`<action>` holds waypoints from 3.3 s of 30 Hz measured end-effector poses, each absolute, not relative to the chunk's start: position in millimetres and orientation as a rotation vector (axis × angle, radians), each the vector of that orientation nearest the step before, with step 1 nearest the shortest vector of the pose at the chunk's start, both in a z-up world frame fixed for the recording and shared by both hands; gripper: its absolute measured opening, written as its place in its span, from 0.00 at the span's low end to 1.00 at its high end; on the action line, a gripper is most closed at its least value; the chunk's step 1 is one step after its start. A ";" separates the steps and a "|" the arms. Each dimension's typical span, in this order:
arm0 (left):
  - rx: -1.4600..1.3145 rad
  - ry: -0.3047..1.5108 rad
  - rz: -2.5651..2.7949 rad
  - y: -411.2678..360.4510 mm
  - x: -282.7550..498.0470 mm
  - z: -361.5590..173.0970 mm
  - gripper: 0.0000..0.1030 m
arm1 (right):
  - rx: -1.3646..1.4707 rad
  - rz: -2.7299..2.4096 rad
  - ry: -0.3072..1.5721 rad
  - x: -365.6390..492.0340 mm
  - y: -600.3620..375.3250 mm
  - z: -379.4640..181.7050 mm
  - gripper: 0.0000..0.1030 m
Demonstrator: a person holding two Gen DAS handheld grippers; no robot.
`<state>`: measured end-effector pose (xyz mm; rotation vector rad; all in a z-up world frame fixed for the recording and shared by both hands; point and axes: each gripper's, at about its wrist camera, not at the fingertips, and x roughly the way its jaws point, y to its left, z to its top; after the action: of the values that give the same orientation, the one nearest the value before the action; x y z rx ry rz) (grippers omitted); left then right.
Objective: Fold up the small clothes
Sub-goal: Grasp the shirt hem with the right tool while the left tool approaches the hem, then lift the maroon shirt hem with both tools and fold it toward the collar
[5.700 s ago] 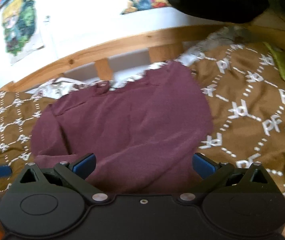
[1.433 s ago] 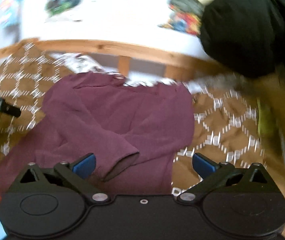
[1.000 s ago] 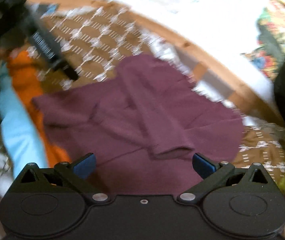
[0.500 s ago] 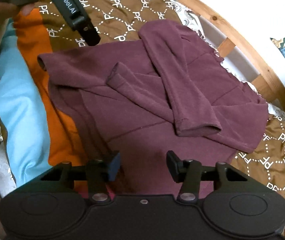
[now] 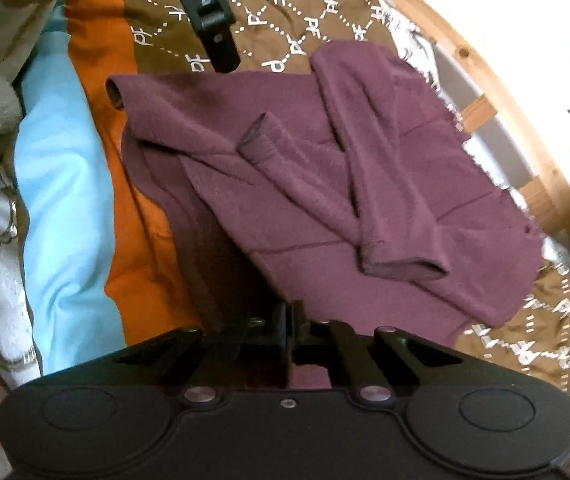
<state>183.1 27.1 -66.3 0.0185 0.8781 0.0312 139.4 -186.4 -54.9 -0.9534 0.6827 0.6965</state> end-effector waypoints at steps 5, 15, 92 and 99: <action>0.015 0.878 0.030 27.7 183.7 -66.4 0.99 | -1.036 0.686 0.694 132.4 -205.8 -39.1 0.00; 0.027 0.884 0.024 24.9 183.3 -67.0 0.99 | -1.052 0.682 0.794 131.5 -234.4 -40.0 0.09; 0.294 0.618 -0.006 -21.5 132.0 -43.9 0.03 | -1.078 0.455 0.497 132.9 -197.6 -67.9 0.05; 0.407 0.550 -0.052 -38.9 76.1 -26.5 0.03 | -1.145 0.409 0.403 98.7 -216.7 -32.1 0.04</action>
<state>76.1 -38.9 -26.5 0.4073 0.5500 -0.0522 98.7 -216.8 -32.1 -1.1446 0.4028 0.4095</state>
